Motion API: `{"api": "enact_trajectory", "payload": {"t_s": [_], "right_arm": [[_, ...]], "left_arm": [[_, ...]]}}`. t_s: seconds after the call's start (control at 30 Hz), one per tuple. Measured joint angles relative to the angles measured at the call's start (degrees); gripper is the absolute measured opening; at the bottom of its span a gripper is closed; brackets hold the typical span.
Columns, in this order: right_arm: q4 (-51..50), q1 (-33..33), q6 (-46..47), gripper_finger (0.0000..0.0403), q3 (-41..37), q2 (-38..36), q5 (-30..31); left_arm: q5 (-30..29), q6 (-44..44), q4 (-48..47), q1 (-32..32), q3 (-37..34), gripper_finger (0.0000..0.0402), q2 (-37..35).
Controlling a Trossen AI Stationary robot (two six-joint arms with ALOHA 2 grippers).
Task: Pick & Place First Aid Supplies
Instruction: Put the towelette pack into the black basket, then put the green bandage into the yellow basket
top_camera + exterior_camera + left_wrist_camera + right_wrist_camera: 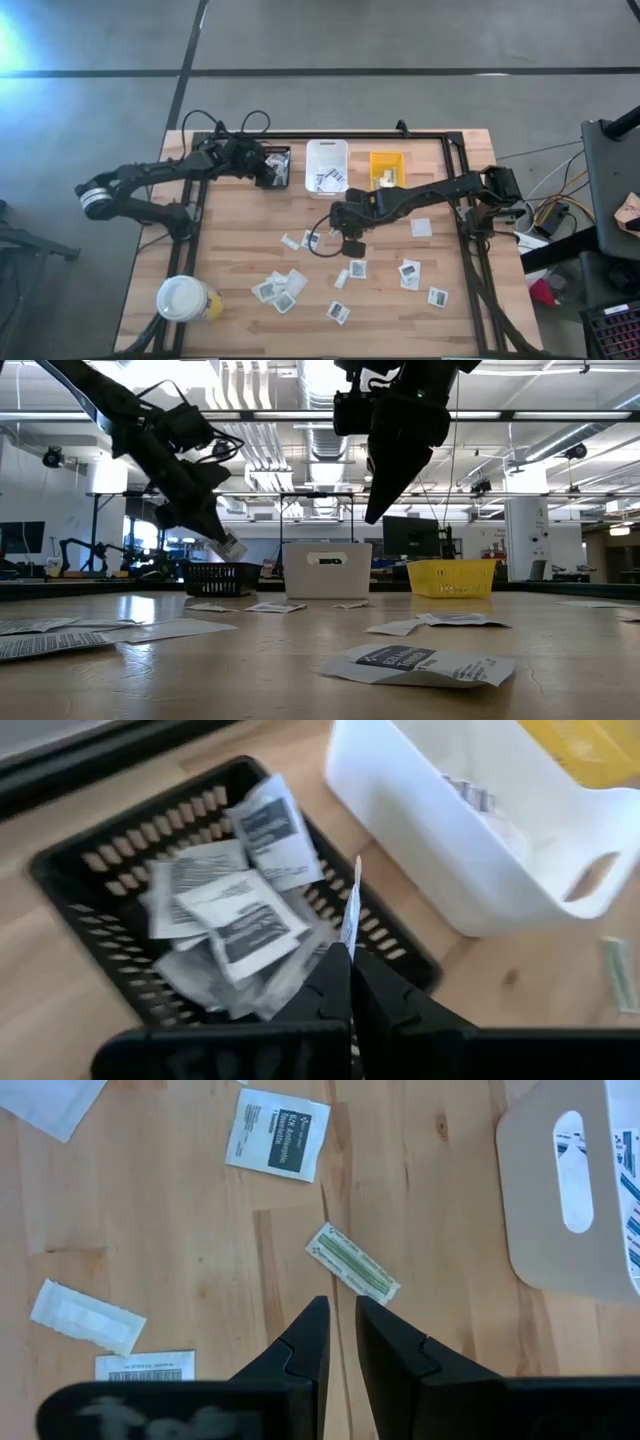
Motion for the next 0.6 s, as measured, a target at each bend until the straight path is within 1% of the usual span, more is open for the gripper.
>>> {"api": "enact_trajectory", "payload": {"t_s": [0.07, 0.13, 0.4, 0.5, 0.6], "right_arm": [[0.0, 0.0, 0.0, 0.0050, 0.0, 0.0, 0.0], [0.1, 0.0, 0.0, 0.0050, 0.0, 0.0, 0.0], [0.2, 0.0, 0.0, 0.0050, 0.0, 0.0, 0.0], [0.2, 0.0, 0.1, 0.0050, 0.0, 0.0, 0.0], [0.2, 0.0, 1.1, 0.0050, 0.0, 0.0, 0.0]], "left_arm": [[2.1, -0.2, 0.7, 0.0, 0.0, 0.0000, 0.6], [2.8, -0.2, 0.5, 0.0, 0.0, 0.0000, 1.1], [2.2, -0.2, 0.5, 0.3, 0.0, 0.0003, 1.9], [-0.2, 0.2, 0.5, 0.3, 0.0, 0.0017, 1.9], [-2.7, 0.2, 0.5, 0.3, 0.0, 0.0041, 1.9]]}}
